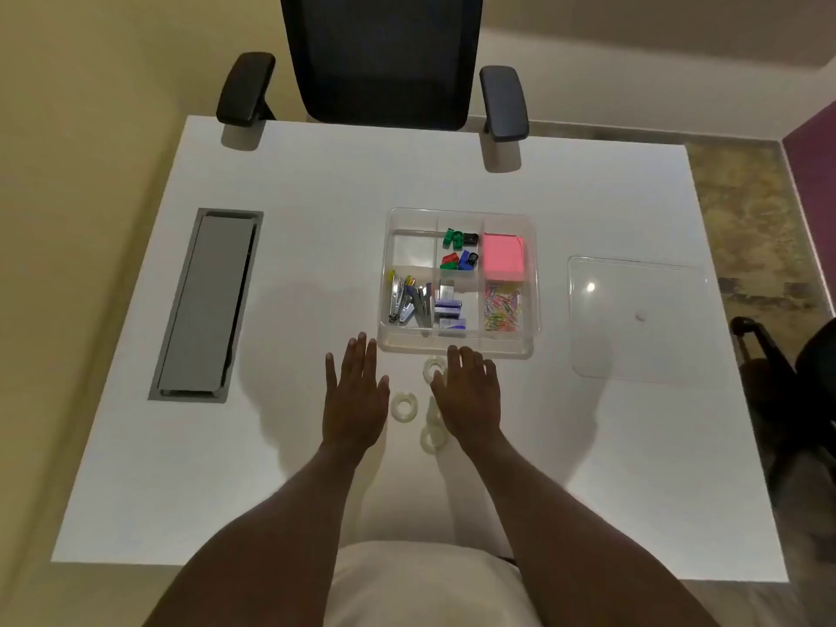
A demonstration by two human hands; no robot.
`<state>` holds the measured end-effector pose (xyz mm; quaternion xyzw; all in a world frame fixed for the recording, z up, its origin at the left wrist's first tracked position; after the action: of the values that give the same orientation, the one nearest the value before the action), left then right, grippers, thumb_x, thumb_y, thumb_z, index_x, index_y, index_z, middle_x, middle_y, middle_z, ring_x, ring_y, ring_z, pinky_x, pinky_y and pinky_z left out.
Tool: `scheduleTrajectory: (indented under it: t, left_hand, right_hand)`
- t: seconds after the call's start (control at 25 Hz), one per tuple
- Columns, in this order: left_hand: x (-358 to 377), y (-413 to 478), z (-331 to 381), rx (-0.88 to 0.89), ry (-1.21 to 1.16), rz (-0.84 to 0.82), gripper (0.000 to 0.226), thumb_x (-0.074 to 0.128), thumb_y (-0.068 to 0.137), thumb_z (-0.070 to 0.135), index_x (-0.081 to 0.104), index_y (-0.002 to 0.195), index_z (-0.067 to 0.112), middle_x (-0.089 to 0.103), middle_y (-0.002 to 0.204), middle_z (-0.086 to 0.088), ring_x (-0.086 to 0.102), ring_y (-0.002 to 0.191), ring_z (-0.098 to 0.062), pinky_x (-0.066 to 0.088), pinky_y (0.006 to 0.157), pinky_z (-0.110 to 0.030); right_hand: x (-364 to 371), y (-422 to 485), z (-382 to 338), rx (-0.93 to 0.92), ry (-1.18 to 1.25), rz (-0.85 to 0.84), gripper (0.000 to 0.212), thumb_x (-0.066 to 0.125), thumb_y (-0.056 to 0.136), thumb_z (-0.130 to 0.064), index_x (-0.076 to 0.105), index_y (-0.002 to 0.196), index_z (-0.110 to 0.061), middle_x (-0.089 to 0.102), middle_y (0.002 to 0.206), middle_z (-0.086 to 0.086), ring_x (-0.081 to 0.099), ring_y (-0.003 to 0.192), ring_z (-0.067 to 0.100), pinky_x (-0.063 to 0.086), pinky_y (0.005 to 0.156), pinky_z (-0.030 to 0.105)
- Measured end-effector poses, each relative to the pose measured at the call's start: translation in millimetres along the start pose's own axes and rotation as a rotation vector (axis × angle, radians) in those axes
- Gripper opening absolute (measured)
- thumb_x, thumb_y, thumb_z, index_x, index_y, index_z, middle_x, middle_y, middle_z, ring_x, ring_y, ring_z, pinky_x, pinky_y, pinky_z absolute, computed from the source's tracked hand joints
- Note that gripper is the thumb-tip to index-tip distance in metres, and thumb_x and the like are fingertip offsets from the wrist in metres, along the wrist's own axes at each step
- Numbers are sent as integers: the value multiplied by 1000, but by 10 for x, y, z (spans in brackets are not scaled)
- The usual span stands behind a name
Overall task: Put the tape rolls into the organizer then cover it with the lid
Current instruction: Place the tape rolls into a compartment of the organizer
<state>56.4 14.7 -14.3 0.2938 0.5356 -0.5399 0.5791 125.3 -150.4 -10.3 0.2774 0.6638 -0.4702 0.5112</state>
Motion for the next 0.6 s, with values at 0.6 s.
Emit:
scheduleTrajectory:
  t: [0.6]
  left_hand:
    - [235,530,-343,-82,-33,-106,63,31,110,35,13,166,13,6,175,-10,3,163,-29,8,130,-59]
  right_hand:
    - [205,329,-132,-20,63,57,41,69,91,-23,60,130,-12,64,124,8,62,114,25,52,99,35]
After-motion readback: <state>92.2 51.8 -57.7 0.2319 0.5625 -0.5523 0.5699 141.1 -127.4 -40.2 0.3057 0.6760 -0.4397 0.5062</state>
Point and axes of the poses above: each hand's wrist, its own y-axis towards the middle knuckle, its own x-axis out of the palm, z = x × y, the point moved 6 cm from there along y, towards the middle knuckle
